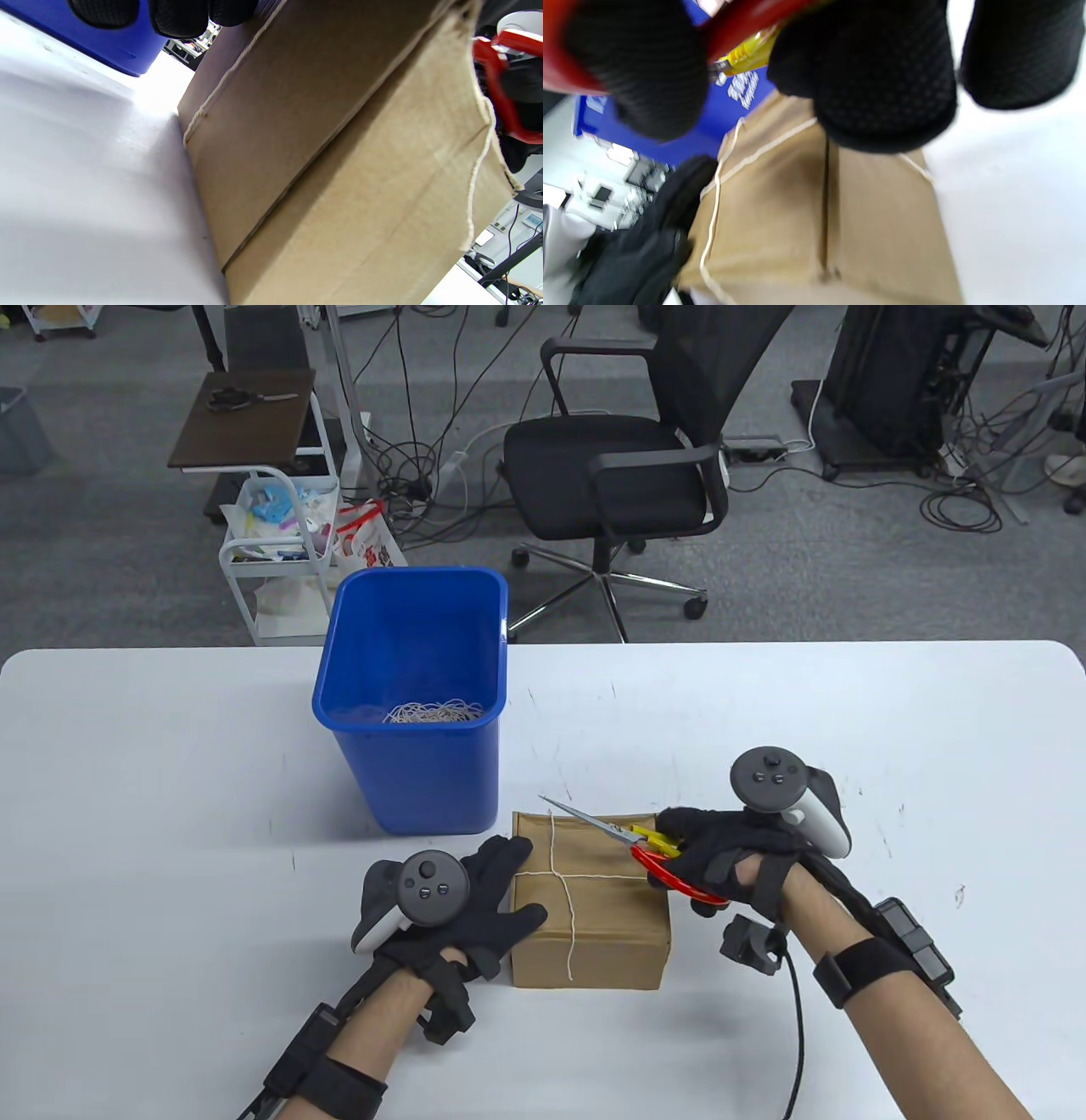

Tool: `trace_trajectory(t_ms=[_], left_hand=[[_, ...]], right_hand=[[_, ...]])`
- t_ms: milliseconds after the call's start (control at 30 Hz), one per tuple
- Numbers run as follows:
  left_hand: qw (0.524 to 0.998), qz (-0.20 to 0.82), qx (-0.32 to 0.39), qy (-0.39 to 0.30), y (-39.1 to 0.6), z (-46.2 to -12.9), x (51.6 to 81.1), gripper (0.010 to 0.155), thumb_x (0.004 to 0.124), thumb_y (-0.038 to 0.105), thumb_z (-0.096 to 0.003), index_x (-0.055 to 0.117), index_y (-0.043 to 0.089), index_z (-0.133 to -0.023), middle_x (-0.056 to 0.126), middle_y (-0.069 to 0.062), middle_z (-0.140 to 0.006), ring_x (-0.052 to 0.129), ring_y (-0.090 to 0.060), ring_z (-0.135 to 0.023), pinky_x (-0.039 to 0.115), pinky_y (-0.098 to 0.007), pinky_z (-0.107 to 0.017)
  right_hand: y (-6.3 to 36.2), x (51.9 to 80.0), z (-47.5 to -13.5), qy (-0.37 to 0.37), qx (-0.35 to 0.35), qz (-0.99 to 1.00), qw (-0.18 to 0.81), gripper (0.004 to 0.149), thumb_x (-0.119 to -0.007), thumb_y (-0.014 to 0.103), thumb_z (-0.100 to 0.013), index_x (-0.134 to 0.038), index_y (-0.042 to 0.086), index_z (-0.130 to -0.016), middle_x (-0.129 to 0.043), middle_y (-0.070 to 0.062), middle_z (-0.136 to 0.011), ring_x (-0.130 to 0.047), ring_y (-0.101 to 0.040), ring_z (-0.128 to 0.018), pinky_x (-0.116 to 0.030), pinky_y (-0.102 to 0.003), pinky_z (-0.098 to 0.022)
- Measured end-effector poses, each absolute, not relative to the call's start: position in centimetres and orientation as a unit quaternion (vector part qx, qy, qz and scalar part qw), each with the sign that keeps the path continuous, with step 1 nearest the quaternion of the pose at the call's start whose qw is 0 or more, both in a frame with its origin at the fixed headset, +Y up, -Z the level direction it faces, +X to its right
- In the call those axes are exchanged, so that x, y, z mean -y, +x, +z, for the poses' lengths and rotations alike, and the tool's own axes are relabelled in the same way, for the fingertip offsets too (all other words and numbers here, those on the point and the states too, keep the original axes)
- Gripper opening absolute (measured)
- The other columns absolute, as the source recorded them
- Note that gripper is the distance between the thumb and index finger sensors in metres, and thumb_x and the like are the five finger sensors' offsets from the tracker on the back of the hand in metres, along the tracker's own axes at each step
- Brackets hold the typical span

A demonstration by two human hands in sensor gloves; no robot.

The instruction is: Cut the packaging cotton rope with scissors

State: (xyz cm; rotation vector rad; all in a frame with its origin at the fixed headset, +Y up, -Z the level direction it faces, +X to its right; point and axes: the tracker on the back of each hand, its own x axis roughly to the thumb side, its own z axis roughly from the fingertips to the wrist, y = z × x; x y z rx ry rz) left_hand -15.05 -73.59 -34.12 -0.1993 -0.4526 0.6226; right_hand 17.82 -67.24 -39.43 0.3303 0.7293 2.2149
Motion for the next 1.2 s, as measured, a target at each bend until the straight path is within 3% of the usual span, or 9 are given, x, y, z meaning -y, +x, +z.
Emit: trace_trajectory(t_ms=[100,367,667,833,1200], left_hand=[[0.917,0.319,0.218,-0.100,-15.2,-34.1,74.0,0.084,0.067,0.074,-0.0472,0.034,0.035,-0.114,0.043,-0.014,-0.120,0.056,-0.045,-0.107,0.057,-0.066,-0.072],[0.916,0.322,0.217,-0.101,-15.2,-34.2,74.1,0.084,0.067,0.074,-0.0470,0.034,0.036,-0.114,0.044,-0.014,-0.120,0.056,-0.045,-0.107,0.057,-0.066,-0.072],[0.912,0.335,0.215,-0.102,-15.3,-34.1,74.2,0.085,0.068,0.074,-0.0469,0.034,0.036,-0.114,0.045,-0.014,-0.119,0.057,-0.045,-0.107,0.058,-0.066,-0.072],[0.904,0.355,0.212,-0.106,-15.3,-34.1,74.7,0.091,0.067,0.076,-0.0463,0.024,0.030,-0.113,0.042,-0.013,-0.120,0.057,-0.045,-0.107,0.058,-0.066,-0.072],[0.904,0.358,0.207,-0.104,-15.3,-34.0,74.8,0.092,0.067,0.075,-0.0466,0.024,0.030,-0.113,0.042,-0.013,-0.120,0.057,-0.045,-0.106,0.058,-0.066,-0.072]], right_hand=[[17.2,66.7,-39.4,0.148,-0.346,0.881,0.286,0.102,-0.094,0.049,-0.037,-0.037,0.000,-0.106,-0.082,-0.015,-0.070,-0.096,-0.034,-0.046,-0.075,-0.072,-0.046],[16.8,65.3,-40.1,0.121,-0.363,0.902,0.201,0.098,-0.093,0.050,-0.039,-0.041,0.000,-0.106,-0.083,-0.018,-0.069,-0.095,-0.033,-0.041,-0.077,-0.070,-0.045],[15.0,65.6,-41.4,0.130,-0.353,0.905,0.198,0.097,-0.094,0.049,-0.038,-0.045,-0.001,-0.105,-0.085,-0.018,-0.066,-0.095,-0.032,-0.036,-0.078,-0.068,-0.044],[14.8,65.2,-41.8,0.136,-0.333,0.914,0.190,0.095,-0.096,0.048,-0.035,-0.051,-0.001,-0.103,-0.089,-0.015,-0.059,-0.097,-0.028,-0.028,-0.080,-0.065,-0.040],[14.2,65.1,-41.9,0.157,-0.295,0.924,0.187,0.089,-0.099,0.043,-0.033,-0.060,-0.005,-0.097,-0.095,-0.009,-0.046,-0.098,-0.019,-0.011,-0.086,-0.057,-0.032]])
